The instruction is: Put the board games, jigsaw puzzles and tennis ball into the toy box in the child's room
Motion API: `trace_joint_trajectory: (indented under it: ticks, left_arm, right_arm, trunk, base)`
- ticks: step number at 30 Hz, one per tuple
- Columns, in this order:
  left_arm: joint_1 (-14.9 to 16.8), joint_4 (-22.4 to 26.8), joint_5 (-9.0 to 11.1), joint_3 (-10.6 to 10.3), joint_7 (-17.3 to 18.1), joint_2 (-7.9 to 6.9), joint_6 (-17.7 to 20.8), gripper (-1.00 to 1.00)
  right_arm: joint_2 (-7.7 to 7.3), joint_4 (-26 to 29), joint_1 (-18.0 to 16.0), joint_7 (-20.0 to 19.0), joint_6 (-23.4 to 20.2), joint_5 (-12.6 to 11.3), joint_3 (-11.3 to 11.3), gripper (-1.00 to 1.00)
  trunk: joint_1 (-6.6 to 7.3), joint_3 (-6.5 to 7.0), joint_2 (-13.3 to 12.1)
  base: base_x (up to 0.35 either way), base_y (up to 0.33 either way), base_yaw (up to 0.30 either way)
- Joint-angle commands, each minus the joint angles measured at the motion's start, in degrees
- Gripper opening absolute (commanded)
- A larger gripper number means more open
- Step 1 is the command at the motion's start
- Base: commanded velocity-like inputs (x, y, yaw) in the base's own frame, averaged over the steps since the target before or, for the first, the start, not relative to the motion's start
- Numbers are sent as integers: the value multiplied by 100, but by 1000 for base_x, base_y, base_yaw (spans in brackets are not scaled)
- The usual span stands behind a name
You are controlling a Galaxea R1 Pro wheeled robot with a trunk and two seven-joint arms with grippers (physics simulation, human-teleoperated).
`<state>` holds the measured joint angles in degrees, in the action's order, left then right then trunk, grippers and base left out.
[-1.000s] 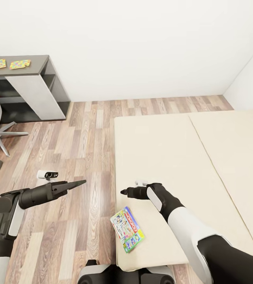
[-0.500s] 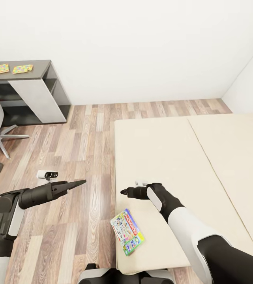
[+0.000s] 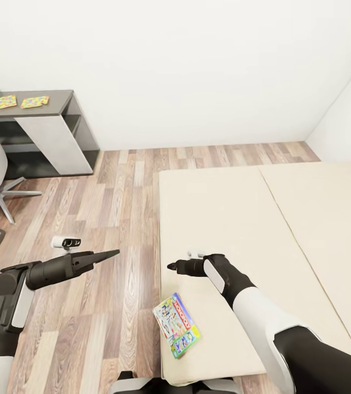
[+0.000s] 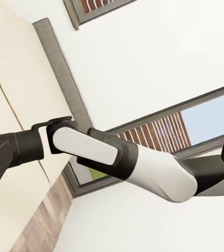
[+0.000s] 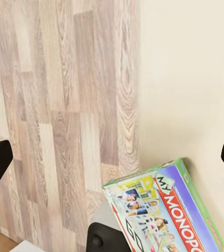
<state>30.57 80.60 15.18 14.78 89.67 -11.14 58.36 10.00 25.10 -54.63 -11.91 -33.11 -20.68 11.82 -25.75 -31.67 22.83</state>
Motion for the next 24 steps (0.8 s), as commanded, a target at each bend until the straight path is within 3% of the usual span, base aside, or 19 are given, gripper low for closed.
trace_joint_trajectory:
  ticks: [1, 24]
  left_arm:
    - [2, 1, -3, 0, 23, -2, 61, 100]
    - [2, 1, -15, -1, 16, 2, 60, 100]
  right_arm:
    - [0, 3, -3, -13, -20, 18, 5, 100]
    - [0, 3, -3, -13, -20, 32, 5, 100]
  trunk:
    - [-3, 2, 9]
    - [-3, 220, 9]
  base:
    - [0, 0, 0]
    - [0, 0, 0]
